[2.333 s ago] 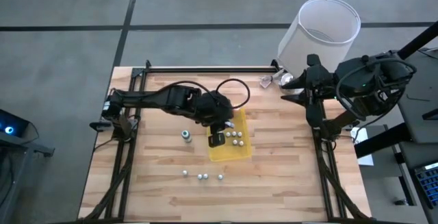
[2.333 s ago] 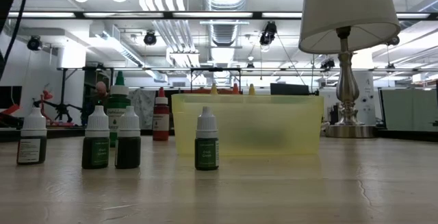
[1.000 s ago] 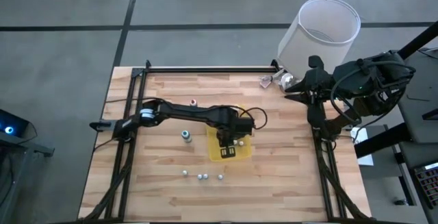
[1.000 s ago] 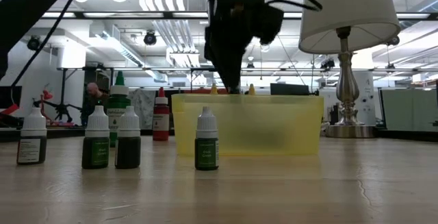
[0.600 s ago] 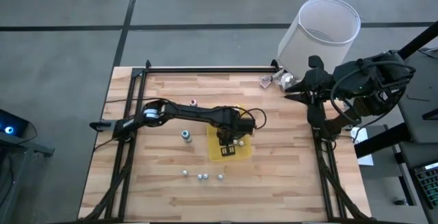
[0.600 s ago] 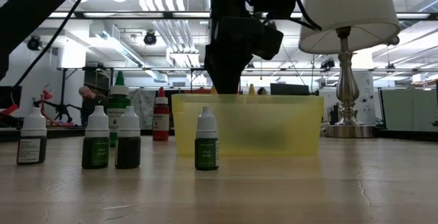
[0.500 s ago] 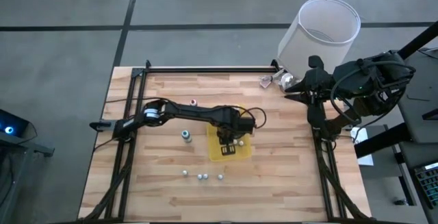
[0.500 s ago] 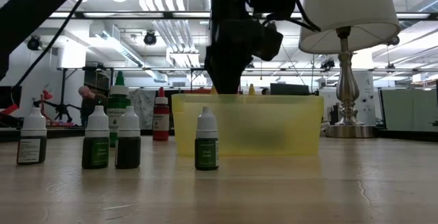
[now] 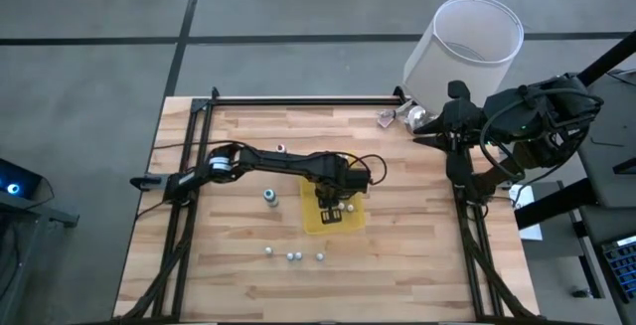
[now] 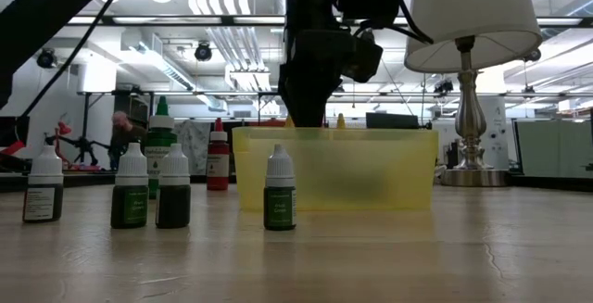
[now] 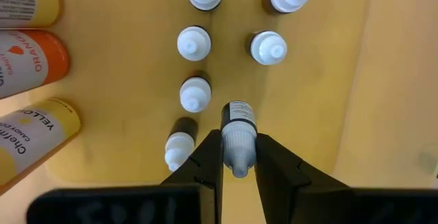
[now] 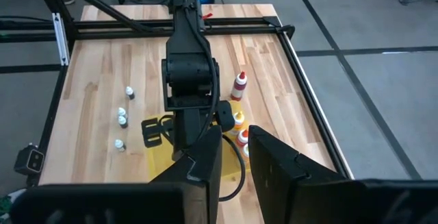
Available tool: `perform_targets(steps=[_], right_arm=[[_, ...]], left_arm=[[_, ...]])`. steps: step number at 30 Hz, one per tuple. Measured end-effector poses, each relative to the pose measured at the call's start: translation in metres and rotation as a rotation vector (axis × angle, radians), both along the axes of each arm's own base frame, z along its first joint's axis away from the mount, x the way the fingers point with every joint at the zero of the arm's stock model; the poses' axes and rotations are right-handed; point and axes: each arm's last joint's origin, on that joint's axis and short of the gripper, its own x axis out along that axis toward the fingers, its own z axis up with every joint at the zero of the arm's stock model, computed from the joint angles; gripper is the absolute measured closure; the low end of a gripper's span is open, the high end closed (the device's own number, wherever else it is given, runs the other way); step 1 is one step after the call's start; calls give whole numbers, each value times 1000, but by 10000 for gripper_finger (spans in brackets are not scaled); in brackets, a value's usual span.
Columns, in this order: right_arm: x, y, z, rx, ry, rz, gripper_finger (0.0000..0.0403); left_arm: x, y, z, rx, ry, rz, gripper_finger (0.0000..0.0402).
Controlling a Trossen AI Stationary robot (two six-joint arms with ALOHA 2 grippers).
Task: Pick & Place food coloring
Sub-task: Put the right small black food coloring bottle into the bin
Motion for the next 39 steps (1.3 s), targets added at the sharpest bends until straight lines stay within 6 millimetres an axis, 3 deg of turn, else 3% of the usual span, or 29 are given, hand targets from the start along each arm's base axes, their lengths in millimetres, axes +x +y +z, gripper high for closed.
perform_targets(steps=[14,23,30,39], right_arm=[[0,0,0,3,-1,-3,341],[0,0,0,5,-1,-4,344],[0,0,0,3,0,-3,344],[0,0,0,3,0,-3,344]], left_arm=[[-1,5,-2,5,8,-27,362],[-11,0,-9,3,121,38,362],[-9,-3,-3,6,92,60,362],[-8,-4,-9,1,86,88,362]])
